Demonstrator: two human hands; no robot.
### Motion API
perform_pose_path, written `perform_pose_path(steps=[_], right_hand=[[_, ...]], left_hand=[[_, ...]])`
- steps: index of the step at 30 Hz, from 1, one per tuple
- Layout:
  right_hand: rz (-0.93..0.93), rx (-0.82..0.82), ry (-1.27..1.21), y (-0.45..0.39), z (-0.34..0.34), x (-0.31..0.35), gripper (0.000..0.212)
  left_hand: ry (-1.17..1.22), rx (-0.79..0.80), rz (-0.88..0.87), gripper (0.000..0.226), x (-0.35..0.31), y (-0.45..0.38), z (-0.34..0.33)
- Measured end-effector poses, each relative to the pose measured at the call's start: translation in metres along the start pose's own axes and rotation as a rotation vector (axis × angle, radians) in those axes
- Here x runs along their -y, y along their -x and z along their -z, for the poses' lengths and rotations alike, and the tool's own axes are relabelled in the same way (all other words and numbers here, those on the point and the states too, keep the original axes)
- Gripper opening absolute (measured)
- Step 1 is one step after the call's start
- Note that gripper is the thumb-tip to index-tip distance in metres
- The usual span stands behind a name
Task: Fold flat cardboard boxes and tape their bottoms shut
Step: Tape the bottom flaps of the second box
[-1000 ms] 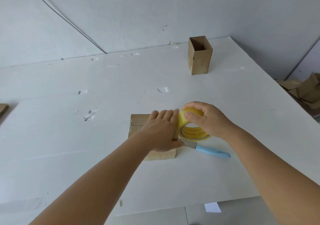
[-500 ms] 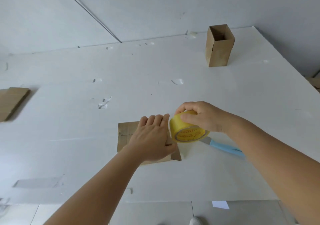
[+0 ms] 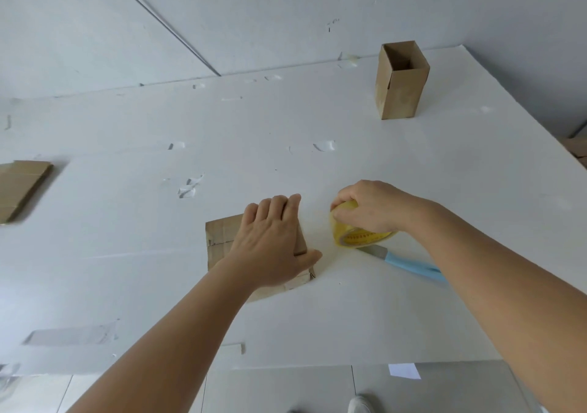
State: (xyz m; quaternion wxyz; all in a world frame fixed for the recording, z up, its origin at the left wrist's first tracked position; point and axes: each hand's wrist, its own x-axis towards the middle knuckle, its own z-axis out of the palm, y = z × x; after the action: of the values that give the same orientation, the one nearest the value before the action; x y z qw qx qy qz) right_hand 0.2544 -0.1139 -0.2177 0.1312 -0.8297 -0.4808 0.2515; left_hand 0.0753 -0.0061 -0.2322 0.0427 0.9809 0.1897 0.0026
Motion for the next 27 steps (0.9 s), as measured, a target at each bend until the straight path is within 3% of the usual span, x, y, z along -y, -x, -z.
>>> perform_pose_path(steps=[3, 6, 11, 15, 20, 23, 27], right_hand=[[0.03, -0.063, 0.074, 0.0, 0.005, 0.002, 0.024], [0.057, -0.09, 0.11, 0.001, 0.008, 0.005, 0.027], [0.092, -0.14, 0.157, 0.003, 0.012, 0.012, 0.033], [0.063, -0.182, 0.081, 0.005, 0.014, 0.011, 0.014], [0.03, -0.217, 0.024, 0.008, 0.015, 0.008, 0.014], [0.096, -0.376, 0.033, 0.008, 0.011, 0.003, 0.021], [0.033, -0.791, -0.171, 0.019, -0.012, -0.003, 0.036]], left_hand=[[0.101, 0.09, 0.063, 0.091, 0.003, -0.009, 0.013], [0.047, 0.158, 0.039, 0.065, 0.003, -0.034, 0.027], [0.288, 0.492, -0.024, 0.037, -0.008, -0.07, 0.041], [0.477, 0.546, -0.025, 0.016, -0.009, -0.084, 0.044], [0.632, 0.528, 0.049, 0.023, -0.004, -0.088, 0.033], [0.705, 0.445, 0.09, 0.018, -0.002, -0.087, 0.028], [0.811, 0.395, 0.096, 0.017, 0.004, -0.087, 0.026]])
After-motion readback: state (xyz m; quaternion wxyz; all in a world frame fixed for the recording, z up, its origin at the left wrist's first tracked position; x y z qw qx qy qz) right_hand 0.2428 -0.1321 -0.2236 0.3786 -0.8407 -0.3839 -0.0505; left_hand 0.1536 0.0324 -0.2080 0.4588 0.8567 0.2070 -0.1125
